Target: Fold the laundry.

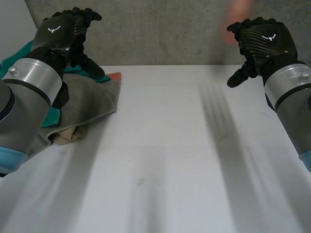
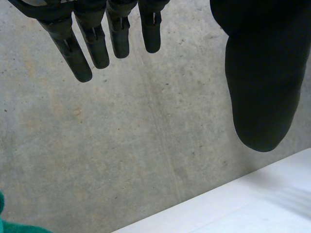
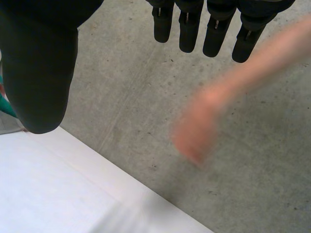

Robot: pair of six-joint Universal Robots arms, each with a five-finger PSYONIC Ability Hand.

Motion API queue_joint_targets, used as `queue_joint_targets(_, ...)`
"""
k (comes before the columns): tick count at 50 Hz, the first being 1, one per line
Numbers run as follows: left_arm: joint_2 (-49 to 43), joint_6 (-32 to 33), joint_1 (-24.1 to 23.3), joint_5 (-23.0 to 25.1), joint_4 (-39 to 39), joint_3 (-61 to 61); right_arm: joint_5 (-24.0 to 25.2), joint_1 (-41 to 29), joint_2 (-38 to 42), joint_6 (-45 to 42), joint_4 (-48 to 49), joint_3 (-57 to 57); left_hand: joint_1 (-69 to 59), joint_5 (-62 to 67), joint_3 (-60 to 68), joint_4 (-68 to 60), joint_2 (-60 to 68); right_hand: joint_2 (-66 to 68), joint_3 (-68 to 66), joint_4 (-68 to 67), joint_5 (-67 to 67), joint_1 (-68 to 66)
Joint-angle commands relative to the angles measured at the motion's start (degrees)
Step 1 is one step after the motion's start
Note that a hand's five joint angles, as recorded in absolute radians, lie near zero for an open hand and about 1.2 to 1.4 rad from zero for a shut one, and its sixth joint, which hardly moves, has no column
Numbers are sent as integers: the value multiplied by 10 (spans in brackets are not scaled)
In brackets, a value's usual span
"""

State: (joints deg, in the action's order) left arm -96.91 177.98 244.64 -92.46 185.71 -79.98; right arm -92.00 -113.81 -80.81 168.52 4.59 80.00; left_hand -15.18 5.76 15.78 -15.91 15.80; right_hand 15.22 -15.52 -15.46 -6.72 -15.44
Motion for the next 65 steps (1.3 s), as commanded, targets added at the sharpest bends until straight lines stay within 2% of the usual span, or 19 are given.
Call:
queue_joint_targets(1, 2, 0, 1, 0, 1, 0, 1, 0, 0, 0, 1, 0, 52, -58, -58, 59, -58, -52, 55, 55, 67, 54)
queue_joint_targets(18, 3, 3, 1, -4, 6, 3, 0, 3, 0, 0, 1, 0, 52, -58, -58, 59, -58, -52, 55, 55, 67, 54)
queue_joint_targets(21, -5, 28, 10, -5, 31, 8, 1, 3, 0, 0, 0, 0, 51, -57, -57, 59, -58, -52, 55, 55, 67, 54)
queue_joint_targets(24, -40, 90, 43, -21, 84, 4, 0, 5, 0, -1, -2, 2, 48, -54, -54, 55, -54, -52, 55, 55, 67, 54)
queue_joint_targets(25, -69, 138, 64, -34, 113, 4, 0, 6, 0, -1, -2, 2, 50, -55, -56, 57, -56, -52, 55, 55, 67, 54)
queue_joint_targets(28, -122, 217, 103, -56, 161, 8, 0, 8, 1, -1, -2, 9, 50, -55, -56, 57, -56, -52, 55, 55, 67, 54)
queue_joint_targets(31, -156, 264, 135, -65, 197, 15, 0, 9, 1, -4, -1, 15, 51, -57, -57, 59, -58, -52, 55, 55, 67, 54)
queue_joint_targets(32, -180, 285, 160, -66, 222, 26, 0, 9, 1, -6, -1, 15, 51, -57, -57, 59, -58, -52, 55, 55, 67, 54)
queue_joint_targets(35, -237, 312, 200, -66, 251, 55, 0, 8, 1, -13, -1, 15, 43, -49, -49, 50, -49, -52, 55, 55, 67, 54)
queue_joint_targets(38, -273, 316, 218, -59, 254, 76, 0, 7, 3, -19, 0, 15, 23, -29, -29, 30, -29, -52, 55, 55, 67, 54)
queue_joint_targets(42, -307, 314, 233, -28, 255, 111, 0, 4, 5, -25, 0, 17, -61, 55, 55, -54, 55, -52, 55, 55, 67, 54)
queue_joint_targets(46, -325, 312, 243, 15, 256, 126, 0, 3, 6, -30, 0, 18, -281, 275, 275, -274, 275, -52, 55, 55, 67, 54)
queue_joint_targets(47, -331, 312, 242, 31, 255, 128, 0, 3, 6, -31, 1, 18, -407, 401, 401, -399, 400, -52, 55, 55, 67, 54)
queue_joint_targets(50, -330, 311, 236, 41, 255, 126, 0, 3, 6, -33, 0, 17, -648, 642, 642, -640, 641, -52, 55, 55, 67, 54)
queue_joint_targets(53, -326, 307, 231, 41, 253, 123, 0, 6, 6, -33, 1, 17, -648, 642, 642, -641, 642, -52, 55, 55, 67, 54)
queue_joint_targets(56, -295, 268, 208, 41, 250, 119, 0, 9, 5, -33, 1, 13, -648, 642, 642, -641, 642, -52, 55, 55, 67, 54)
queue_joint_targets(60, -214, 181, 179, 45, 242, 100, 0, 15, 2, -35, 2, 8, -648, 642, 642, -641, 642, -52, 55, 55, 67, 54)
queue_joint_targets(64, -147, 87, 133, 53, 225, 91, 0, 32, -2, -47, 2, 5, -648, 642, 642, -641, 642, -52, 55, 55, 67, 54)
queue_joint_targets(65, -124, 50, 110, 65, 216, 91, 0, 34, -3, -50, 2, 3, -648, 642, 642, -641, 642, -52, 55, 55, 67, 54)
